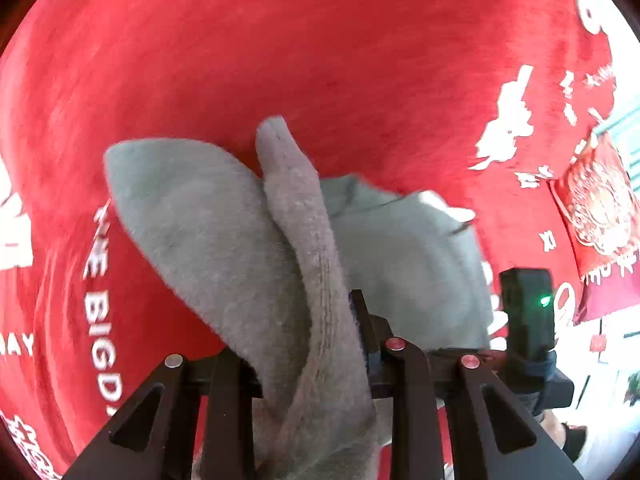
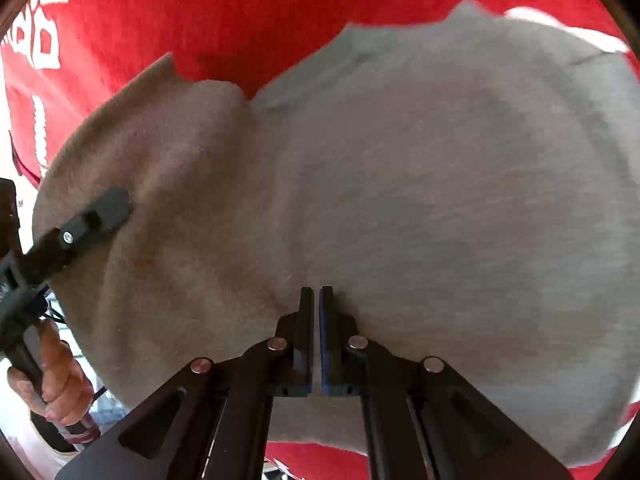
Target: Fold small clothes
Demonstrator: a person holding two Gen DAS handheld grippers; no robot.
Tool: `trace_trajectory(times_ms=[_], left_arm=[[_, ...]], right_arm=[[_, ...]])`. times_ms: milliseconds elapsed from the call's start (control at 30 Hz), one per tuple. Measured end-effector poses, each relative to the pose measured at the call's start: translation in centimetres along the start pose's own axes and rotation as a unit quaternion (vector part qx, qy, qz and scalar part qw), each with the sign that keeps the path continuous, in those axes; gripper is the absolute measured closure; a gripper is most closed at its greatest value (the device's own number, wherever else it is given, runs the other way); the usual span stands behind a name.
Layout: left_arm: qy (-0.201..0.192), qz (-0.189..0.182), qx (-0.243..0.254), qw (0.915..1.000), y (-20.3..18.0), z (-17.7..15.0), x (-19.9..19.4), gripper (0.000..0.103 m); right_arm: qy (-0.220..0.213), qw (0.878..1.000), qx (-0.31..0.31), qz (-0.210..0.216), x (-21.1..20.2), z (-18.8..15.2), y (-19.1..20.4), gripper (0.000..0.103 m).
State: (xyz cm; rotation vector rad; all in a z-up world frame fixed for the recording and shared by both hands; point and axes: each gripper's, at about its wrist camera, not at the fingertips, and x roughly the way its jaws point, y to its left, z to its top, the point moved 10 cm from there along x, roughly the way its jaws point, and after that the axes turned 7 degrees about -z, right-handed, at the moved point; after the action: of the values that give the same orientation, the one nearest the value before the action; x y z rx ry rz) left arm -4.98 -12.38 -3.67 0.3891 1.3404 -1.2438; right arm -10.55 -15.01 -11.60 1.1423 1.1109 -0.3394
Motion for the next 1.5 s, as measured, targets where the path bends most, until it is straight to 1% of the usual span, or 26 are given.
trace_trajectory(times_ms=[100, 200, 300, 367, 467, 500, 633, 667, 700, 733, 800, 867, 933, 967, 1000, 1033, 1067, 1100, 1167, 1200, 1267, 1300, 1367, 1400, 1433, 1500], left_arm=[[0.002, -0.001, 0.045, 0.999, -4.7, 1.7, 1.3, 0.078], [0.021, -0.002, 0.084, 0.9962, -9.0, 2.4, 4.4, 0.078], [0.053, 0.004, 0.124, 0.9909, -12.8, 1.2, 9.0, 0.078], [0.076, 0.014, 0.14, 0.9871, -14.5, 0.4, 12.1, 0.078], [0.099, 0.051, 0.155, 0.9816, -15.6, -0.6, 15.4, 0.077], [0.098, 0.054, 0.158, 0.9811, -15.6, -0.8, 15.5, 0.073], [0.074, 0.047, 0.169, 0.9817, -16.3, -0.6, 14.3, 0.07], [0.07, 0.038, 0.168, 0.9826, -16.7, -0.4, 13.9, 0.059], [0.063, 0.027, 0.165, 0.9839, -16.9, -0.2, 13.5, 0.048], [0.05, 0.018, 0.162, 0.9854, -17.3, 0.1, 13.1, 0.044], [0.028, 0.006, 0.165, 0.9859, -18.3, 0.9, 11.8, 0.043], [0.018, 0.005, 0.169, 0.9855, -18.8, 1.3, 10.9, 0.043], [0.011, 0.005, 0.16, 0.9871, -18.3, 1.7, 9.7, 0.043], [0.011, 0.006, 0.153, 0.9882, -18.0, 1.8, 9.5, 0.043], [0.011, 0.007, 0.141, 0.9899, -17.1, 1.9, 9.0, 0.043], [0.01, 0.012, 0.125, 0.992, -15.9, 2.1, 8.4, 0.043], [0.011, 0.018, 0.112, 0.9935, -14.7, 2.1, 8.0, 0.043], [0.014, 0.025, 0.092, 0.9953, -13.0, 2.0, 7.5, 0.043], [0.023, 0.037, 0.064, 0.997, -10.3, 1.4, 7.1, 0.043], [0.026, 0.053, 0.053, 0.9969, -8.7, 1.1, 7.0, 0.043], [0.028, 0.083, 0.04, 0.9953, -6.1, 0.4, 6.4, 0.043], [0.024, 0.094, 0.033, 0.9948, -5.0, 0.1, 6.2, 0.043], [0.018, 0.107, 0.016, 0.994, -3.2, -0.5, 5.7, 0.041], [0.02, 0.109, 0.009, 0.9938, -2.6, -0.8, 5.6, 0.016], [0.018, 0.114, 0.002, 0.9933, -2.0, -1.0, 5.5, 0.001], [0.006, 0.127, -0.002, 0.9919, -1.2, -1.3, 5.4, 0.001]], right_arm=[[-0.029, 0.999, 0.03, 0.018, -3.1, 0.6, -2.6, 0.099], [-0.051, 0.995, 0.075, 0.033, -6.1, 0.7, -6.3, 0.099], [-0.063, 0.991, 0.114, 0.042, -7.6, 0.6, -9.8, 0.099], [-0.061, 0.987, 0.141, 0.05, -7.8, 0.3, -11.9, 0.098], [-0.054, 0.982, 0.17, 0.067, -7.5, -0.2, -13.7, 0.096], [-0.053, 0.98, 0.177, 0.073, -7.3, -0.4, -14.2, 0.096], [-0.053, 0.976, 0.194, 0.087, -7.2, -0.8, -15.2, 0.096], [-0.055, 0.974, 0.199, 0.091, -7.3, -0.8, -15.5, 0.096], [-0.056, 0.973, 0.202, 0.093, -8.1, -1.0, -16.8, 0.096], [-0.059, 0.972, 0.206, 0.096, -8.4, -1.0, -17.4, 0.096], [-0.062, 0.969, 0.215, 0.101, -9.2, -0.6, -18.4, 0.096], [-0.064, 0.965, 0.23, 0.112, -9.4, -0.3, -19.2, 0.096], [-0.067, 0.956, 0.256, 0.13, -10.0, -0.1, -20.5, 0.096], [-0.071, 0.95, 0.267, 0.142, -10.3, 0.0, -21.0, 0.089], [-0.077, 0.943, 0.281, 0.159, -10.8, 0.1, -21.5, 0.076], [-0.083, 0.937, 0.292, 0.173, -11.2, 0.2, -22.0, 0.067], [-0.091, 0.931, 0.301, 0.186, -11.6, 0.4, -22.4, 0.052], [-0.1, 0.923, 0.309, 0.204, -12.2, 0.7, -22.8, 0.047], [-0.104, 0.914, 0.316, 0.23, -12.8, 1.3, -23.3, 0.044], [-0.102, 0.911, 0.317, 0.244, -12.6, 1.6, -23.3, 0.044], [-0.092, 0.913, 0.311, 0.249, -12.5, 2.8, -23.5, 0.043], [-0.085, 0.919, 0.3, 0.24, -12.5, 3.4, -23.5, 0.038], [-0.073, 0.934, 0.276, 0.216, -11.8, 3.5, -22.6, 0.035], [-0.066, 0.942, 0.262, 0.199, -11.2, 3.0, -21.7, 0.035], [-0.057, 0.951, 0.245, 0.178, -11.1, 3.3, -21.4, 0.035], [-0.044, 0.966, 0.214, 0.139, -10.7, 3.9, -20.5, 0.035]])
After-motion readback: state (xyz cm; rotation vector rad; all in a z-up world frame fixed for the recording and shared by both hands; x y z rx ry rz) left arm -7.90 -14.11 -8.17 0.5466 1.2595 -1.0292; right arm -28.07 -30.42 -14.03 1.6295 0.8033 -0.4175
